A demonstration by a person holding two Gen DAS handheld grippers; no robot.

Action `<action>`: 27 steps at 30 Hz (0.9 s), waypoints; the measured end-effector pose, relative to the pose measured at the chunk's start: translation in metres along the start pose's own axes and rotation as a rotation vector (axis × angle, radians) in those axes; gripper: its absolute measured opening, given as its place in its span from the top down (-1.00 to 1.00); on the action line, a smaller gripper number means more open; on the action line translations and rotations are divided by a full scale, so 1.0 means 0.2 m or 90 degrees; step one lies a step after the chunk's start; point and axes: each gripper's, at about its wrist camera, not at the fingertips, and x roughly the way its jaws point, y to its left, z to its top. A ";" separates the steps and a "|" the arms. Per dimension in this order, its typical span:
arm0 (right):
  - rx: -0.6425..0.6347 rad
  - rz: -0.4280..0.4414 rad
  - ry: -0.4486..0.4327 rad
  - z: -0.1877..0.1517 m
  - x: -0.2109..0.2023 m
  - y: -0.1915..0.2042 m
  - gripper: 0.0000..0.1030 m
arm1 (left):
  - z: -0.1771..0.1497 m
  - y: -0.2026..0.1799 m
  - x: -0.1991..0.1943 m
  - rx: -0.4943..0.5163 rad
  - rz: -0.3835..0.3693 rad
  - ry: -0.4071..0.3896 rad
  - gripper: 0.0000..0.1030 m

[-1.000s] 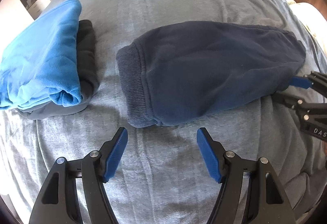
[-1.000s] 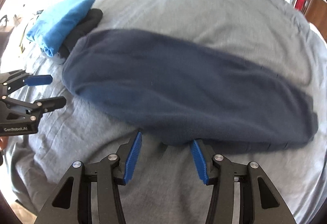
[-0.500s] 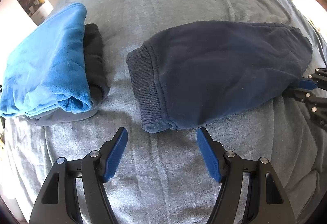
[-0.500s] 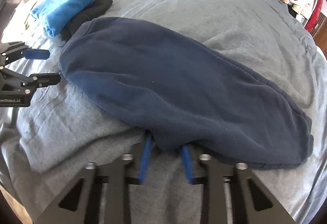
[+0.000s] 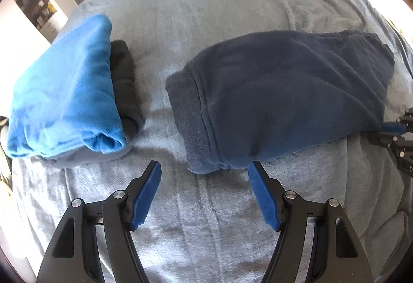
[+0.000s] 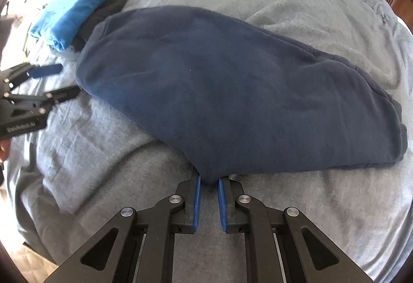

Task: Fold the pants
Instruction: 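Move both open tools toward the waistband end of the navy sweatpants, then grasp the waistband with the left tool while the right tool grasps beside it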

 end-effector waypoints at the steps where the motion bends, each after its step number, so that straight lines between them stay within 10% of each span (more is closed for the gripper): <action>1: 0.002 -0.003 0.005 -0.01 0.00 0.00 0.75 | 0.01 0.00 -0.01 0.005 0.000 -0.005 -0.35; 6: 0.029 -0.023 0.035 -0.09 -0.05 -0.01 0.74 | 0.03 -0.07 -0.07 0.043 0.001 -0.030 -0.35; 27: 0.366 -0.169 -0.233 -0.22 -0.57 -0.66 0.40 | 0.64 -0.81 -0.32 0.301 -0.170 -0.212 -0.39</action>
